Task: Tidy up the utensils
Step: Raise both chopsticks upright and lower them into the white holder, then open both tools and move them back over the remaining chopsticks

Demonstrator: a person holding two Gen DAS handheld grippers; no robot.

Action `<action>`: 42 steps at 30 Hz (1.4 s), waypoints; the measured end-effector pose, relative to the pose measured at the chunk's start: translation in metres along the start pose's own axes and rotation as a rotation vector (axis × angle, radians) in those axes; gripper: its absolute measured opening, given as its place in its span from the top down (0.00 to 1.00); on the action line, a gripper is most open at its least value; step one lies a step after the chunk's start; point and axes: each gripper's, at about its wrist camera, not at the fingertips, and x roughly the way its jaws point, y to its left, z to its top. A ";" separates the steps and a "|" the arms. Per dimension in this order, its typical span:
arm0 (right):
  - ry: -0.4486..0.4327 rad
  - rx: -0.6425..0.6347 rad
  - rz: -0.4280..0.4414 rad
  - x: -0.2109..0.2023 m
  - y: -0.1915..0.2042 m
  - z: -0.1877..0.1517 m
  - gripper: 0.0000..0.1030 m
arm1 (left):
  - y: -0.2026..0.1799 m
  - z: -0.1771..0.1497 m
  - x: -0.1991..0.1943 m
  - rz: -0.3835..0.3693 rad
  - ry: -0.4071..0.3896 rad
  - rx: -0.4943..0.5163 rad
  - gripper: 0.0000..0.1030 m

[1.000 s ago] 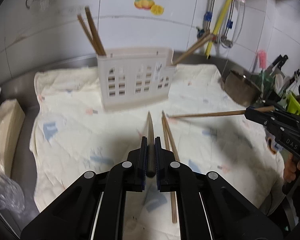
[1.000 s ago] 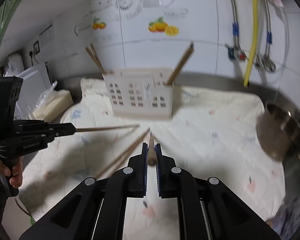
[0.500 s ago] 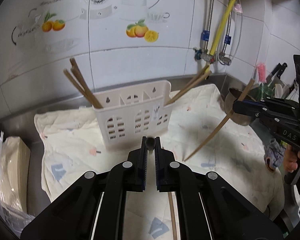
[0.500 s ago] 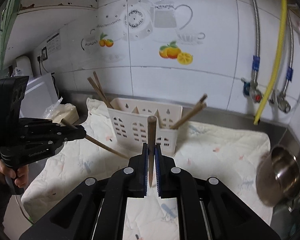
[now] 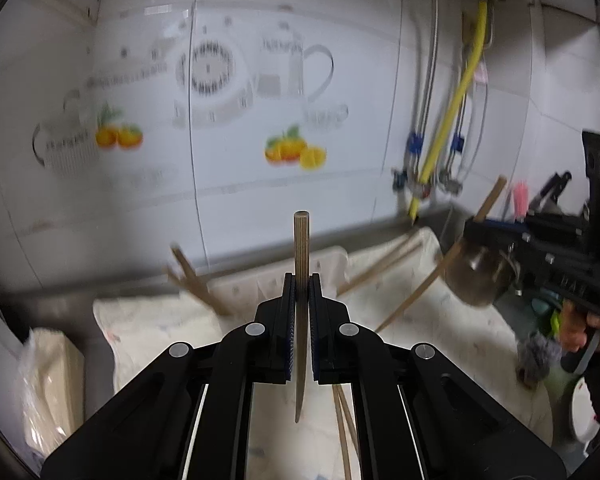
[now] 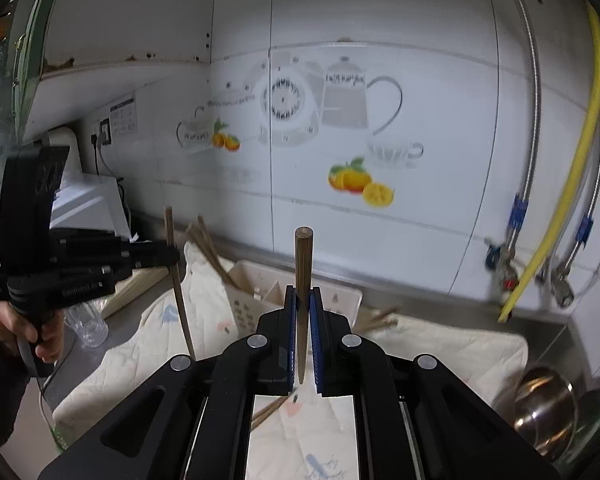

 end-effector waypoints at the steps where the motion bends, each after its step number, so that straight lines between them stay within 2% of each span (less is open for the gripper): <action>1: -0.005 -0.002 -0.002 0.000 -0.001 0.005 0.94 | 0.000 0.008 -0.001 0.004 -0.012 0.003 0.95; 9: -0.033 0.004 -0.012 0.006 -0.013 0.030 0.94 | 0.007 0.064 0.004 0.078 -0.117 0.007 0.95; 15: -0.046 0.015 -0.018 0.018 -0.025 0.045 0.94 | 0.020 0.079 0.023 0.117 -0.155 -0.028 0.95; 25: -0.031 0.041 -0.016 0.051 -0.034 0.042 0.94 | 0.038 0.057 0.054 0.124 -0.137 -0.097 0.95; 42: 0.059 0.062 -0.012 0.096 -0.037 0.017 0.94 | 0.042 0.026 0.078 0.109 -0.037 -0.098 0.95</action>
